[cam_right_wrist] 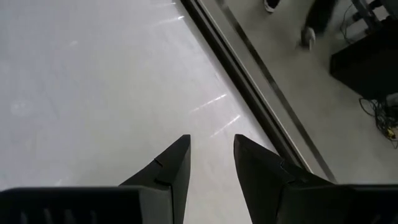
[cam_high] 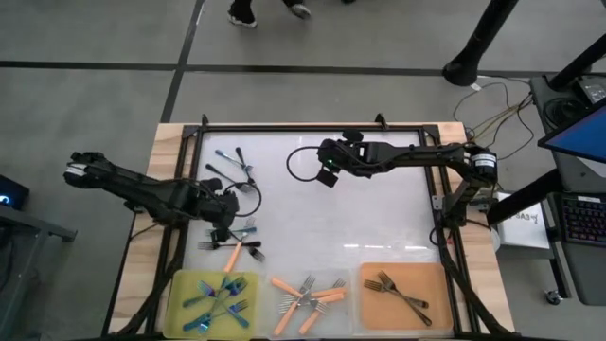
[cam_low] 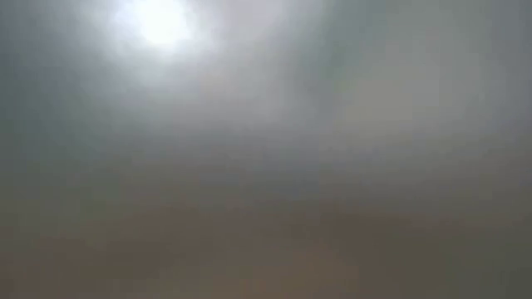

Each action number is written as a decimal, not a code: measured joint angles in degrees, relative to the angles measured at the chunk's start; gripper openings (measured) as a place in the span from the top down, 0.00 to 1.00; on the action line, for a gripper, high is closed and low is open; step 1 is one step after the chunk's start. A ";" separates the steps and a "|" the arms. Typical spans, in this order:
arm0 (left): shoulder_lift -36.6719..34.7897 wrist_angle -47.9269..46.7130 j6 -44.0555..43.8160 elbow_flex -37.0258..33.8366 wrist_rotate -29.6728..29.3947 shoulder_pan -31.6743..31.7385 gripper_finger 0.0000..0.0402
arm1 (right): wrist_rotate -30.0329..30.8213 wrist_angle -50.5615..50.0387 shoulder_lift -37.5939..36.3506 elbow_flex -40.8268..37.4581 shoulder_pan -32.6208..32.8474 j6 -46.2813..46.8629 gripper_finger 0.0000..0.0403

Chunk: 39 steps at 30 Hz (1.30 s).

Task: Sort silverware by color (type)
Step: Put the black fork into the orange bin

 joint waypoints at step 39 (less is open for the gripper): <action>25.59 5.50 42.46 7.27 6.93 39.20 0.73 | -0.02 0.29 0.00 0.00 0.02 0.04 0.75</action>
